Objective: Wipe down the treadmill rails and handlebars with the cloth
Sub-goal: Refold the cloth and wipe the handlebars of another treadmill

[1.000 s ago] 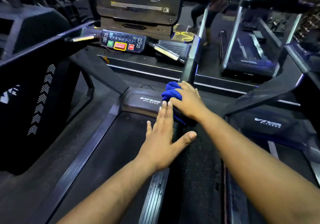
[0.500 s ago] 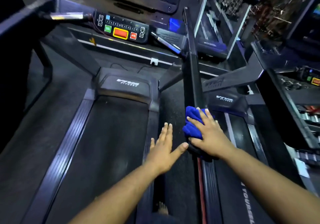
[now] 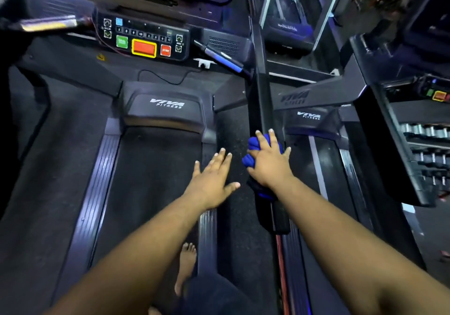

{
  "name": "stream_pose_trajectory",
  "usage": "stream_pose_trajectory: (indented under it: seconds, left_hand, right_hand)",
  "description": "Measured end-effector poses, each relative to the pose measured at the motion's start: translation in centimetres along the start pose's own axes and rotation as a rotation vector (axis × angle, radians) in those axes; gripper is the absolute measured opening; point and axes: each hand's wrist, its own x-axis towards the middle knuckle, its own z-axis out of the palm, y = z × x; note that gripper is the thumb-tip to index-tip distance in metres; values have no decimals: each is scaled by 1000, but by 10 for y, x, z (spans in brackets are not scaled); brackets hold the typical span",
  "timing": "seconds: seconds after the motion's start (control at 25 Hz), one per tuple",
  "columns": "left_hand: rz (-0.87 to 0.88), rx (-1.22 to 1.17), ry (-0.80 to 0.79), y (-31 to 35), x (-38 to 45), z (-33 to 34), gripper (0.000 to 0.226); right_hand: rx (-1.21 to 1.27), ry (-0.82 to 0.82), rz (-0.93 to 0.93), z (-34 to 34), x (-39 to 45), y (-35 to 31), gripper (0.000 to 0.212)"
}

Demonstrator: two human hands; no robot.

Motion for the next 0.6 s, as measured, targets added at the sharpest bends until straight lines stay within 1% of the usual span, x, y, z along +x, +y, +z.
stream_pose_trajectory:
  seconds: [0.12, 0.2, 0.28, 0.36, 0.4, 0.48, 0.6]
  left_hand:
    - [-11, 100, -36, -12, 30, -34, 87]
    - [-8, 169, -70, -17, 52, -49, 89]
    - [25, 217, -82, -16, 79, -63, 90]
    - [77, 273, -81, -15, 105, -76, 91]
    - [109, 315, -88, -14, 118, -83, 92]
    - [181, 420, -102, -17, 148, -97, 92]
    - [256, 558, -43, -30, 199, -122, 93]
  right_hand:
    - [191, 40, 10, -22, 53, 16, 63]
    - [261, 75, 27, -25, 55, 22, 74]
    - [197, 144, 104, -15, 31, 22, 86]
    - [146, 172, 163, 1, 2, 14, 87]
    - [139, 148, 168, 4, -3, 11, 85]
    - [131, 91, 182, 5, 12, 10, 86]
    - [-16, 113, 162, -9, 70, 9, 81]
